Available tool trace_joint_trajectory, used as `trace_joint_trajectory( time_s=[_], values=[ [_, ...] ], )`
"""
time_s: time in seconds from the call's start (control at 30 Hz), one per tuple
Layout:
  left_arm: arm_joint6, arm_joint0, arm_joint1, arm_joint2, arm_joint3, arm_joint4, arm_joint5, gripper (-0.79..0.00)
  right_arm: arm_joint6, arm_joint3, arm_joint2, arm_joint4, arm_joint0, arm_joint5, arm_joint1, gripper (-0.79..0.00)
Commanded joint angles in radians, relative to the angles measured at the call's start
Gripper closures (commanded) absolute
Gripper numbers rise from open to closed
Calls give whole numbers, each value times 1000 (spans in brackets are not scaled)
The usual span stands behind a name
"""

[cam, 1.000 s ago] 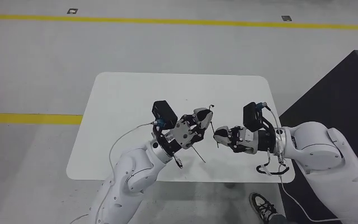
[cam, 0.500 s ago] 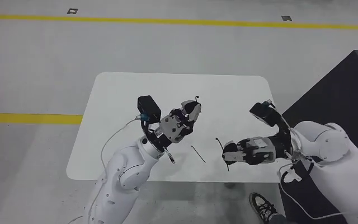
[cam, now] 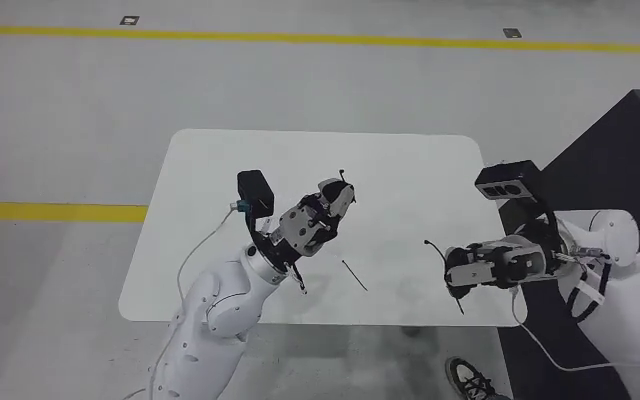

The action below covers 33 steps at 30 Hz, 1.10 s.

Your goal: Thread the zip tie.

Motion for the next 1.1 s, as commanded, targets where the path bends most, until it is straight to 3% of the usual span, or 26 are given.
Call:
trace_joint_trajectory(
  time_s=[0.0, 0.13, 0.27, 0.43, 0.57, 0.9, 1.0, 1.07],
  values=[
    [-17, 9, 0, 6, 0, -32, 0, 0, 11, 57, -13, 172, 2, 130, -7, 0],
    [-107, 5, 5, -2, 11, -169, -32, 0, 64, 186, -54, 306, 26, 317, -17, 0],
    [-245, -19, 11, -17, 43, -367, -35, 0, 64, 227, -129, 355, 43, 444, -31, 0],
    [-364, -76, 8, 15, 120, -610, -37, 0, 64, 253, -222, 433, 83, 548, -56, 0],
    [-506, -123, 6, 40, 184, -896, -66, 0, 60, 275, -313, 554, 119, 551, -71, 0],
    [-506, -123, 6, 40, 184, -896, -66, 0, 59, 279, -316, 560, 123, 552, -71, 0],
    [-471, -112, 3, 46, 170, -933, -66, 0, -2, 206, -345, 712, 81, 613, -81, 0],
    [-423, -109, -4, 62, 174, -997, -116, 0, -53, 193, -362, 835, 66, 665, -86, 0]
  ],
)
